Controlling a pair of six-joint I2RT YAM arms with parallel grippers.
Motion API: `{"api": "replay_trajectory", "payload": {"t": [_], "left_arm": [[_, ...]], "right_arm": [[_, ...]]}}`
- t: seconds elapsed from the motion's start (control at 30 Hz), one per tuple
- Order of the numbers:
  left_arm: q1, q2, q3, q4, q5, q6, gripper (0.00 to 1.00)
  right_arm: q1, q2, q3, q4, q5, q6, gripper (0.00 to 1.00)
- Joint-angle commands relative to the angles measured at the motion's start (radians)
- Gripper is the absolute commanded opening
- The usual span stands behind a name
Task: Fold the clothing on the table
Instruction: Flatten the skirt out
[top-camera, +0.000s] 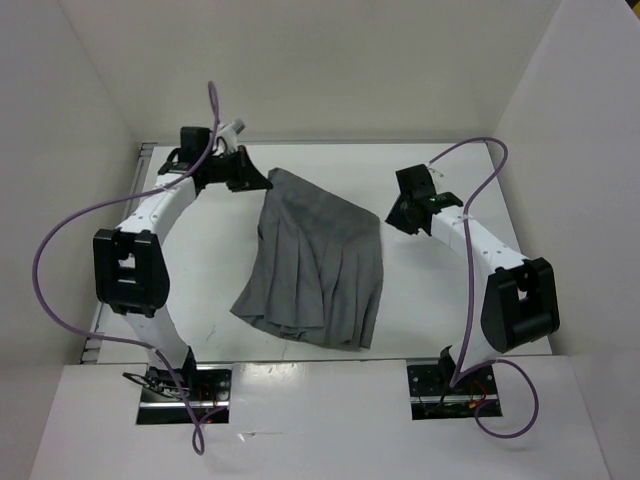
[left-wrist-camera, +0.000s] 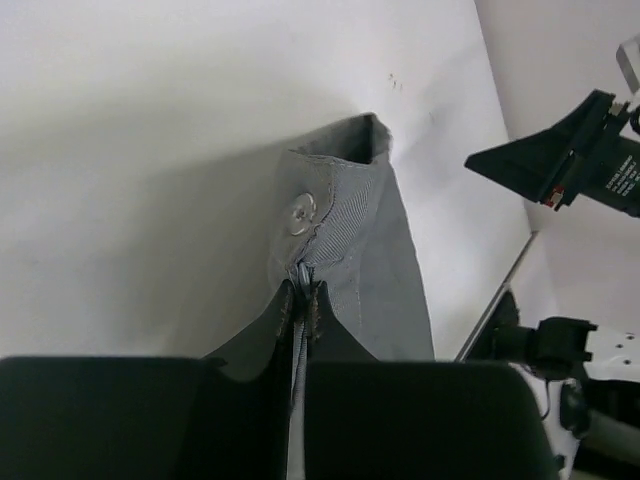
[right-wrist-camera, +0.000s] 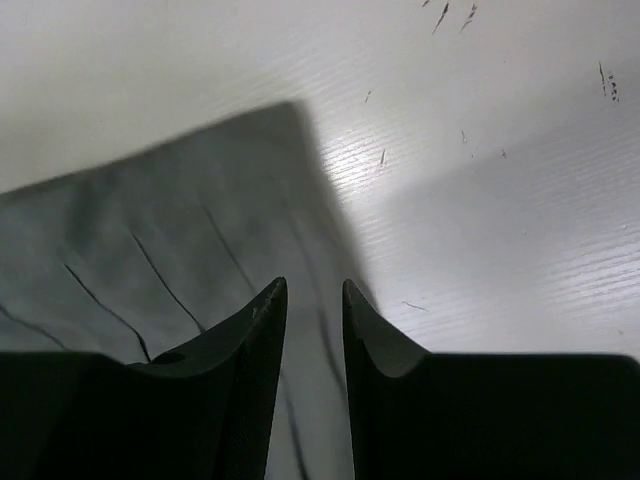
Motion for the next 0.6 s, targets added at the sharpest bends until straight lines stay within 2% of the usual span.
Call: {"api": "replay_trajectory", "payload": {"t": [0.0, 0.2, 0.37, 0.57], "left_arm": [[0.105, 0.083, -0.131, 0.111, 0.229, -0.076, 0.00], [0.194, 0.249, -0.217, 0.173, 0.262, -0.115, 0.00], [0.248, 0.272, -0.254, 0.173, 0.205, -0.136, 0.00], [0.284, 0.295, -0.263, 0.173, 0.214, -0.136, 0.00]], "right_arm": [[-0.017, -0.026, -0.007, 0.033, 0.022, 0.013, 0.35], [-0.036, -0.005, -0.016, 0.073, -0.032, 0.002, 0.37], [-0.037, 0.061, -0.016, 0.143, -0.164, -0.047, 0.38], [-0.037, 0.190, 0.025, 0.211, -0.314, -0.114, 0.38]]}}
